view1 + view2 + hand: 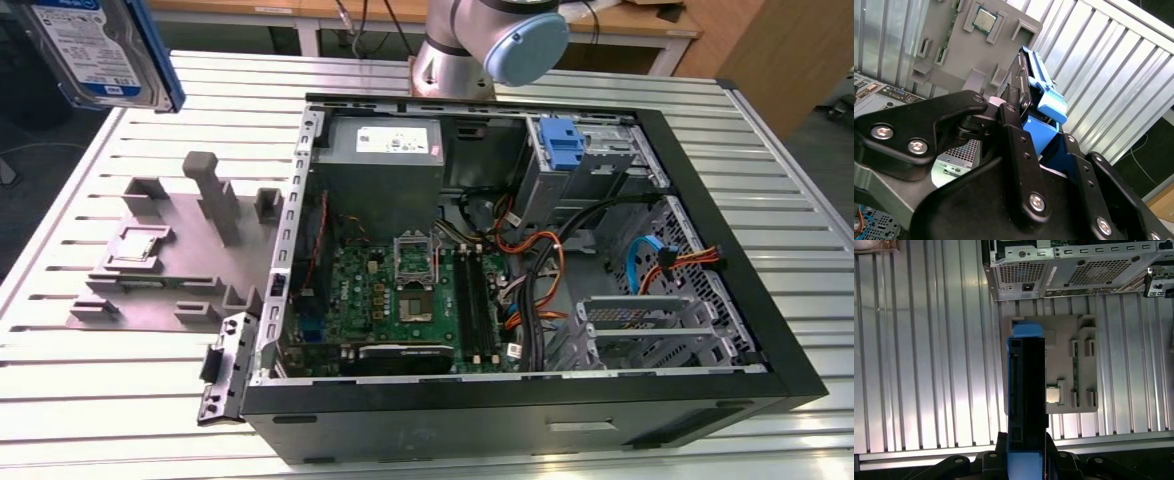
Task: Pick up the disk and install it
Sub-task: 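Pick up the disk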
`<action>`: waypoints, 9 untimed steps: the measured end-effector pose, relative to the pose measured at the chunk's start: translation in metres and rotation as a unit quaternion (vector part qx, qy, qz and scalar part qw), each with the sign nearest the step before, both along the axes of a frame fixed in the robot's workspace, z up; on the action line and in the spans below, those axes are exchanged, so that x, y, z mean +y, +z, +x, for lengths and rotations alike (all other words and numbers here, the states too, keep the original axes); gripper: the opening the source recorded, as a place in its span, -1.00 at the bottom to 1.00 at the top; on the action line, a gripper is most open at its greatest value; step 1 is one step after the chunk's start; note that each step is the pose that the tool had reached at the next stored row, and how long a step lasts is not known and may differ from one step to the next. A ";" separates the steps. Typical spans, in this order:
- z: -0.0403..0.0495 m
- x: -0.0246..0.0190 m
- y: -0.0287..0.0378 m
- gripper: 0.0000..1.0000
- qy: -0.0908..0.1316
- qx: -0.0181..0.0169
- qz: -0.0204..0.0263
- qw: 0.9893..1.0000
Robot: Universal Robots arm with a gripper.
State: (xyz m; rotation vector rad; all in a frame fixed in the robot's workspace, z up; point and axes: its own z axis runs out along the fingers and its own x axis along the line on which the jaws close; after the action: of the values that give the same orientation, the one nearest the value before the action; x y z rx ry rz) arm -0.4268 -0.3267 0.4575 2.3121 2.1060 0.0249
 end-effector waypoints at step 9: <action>0.0000 -0.0031 -0.0001 -0.26 0.001 0.000 0.000 1.000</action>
State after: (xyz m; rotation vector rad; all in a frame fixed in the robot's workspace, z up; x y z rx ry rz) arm -0.4267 -0.3297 0.4575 2.3100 2.1082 0.0251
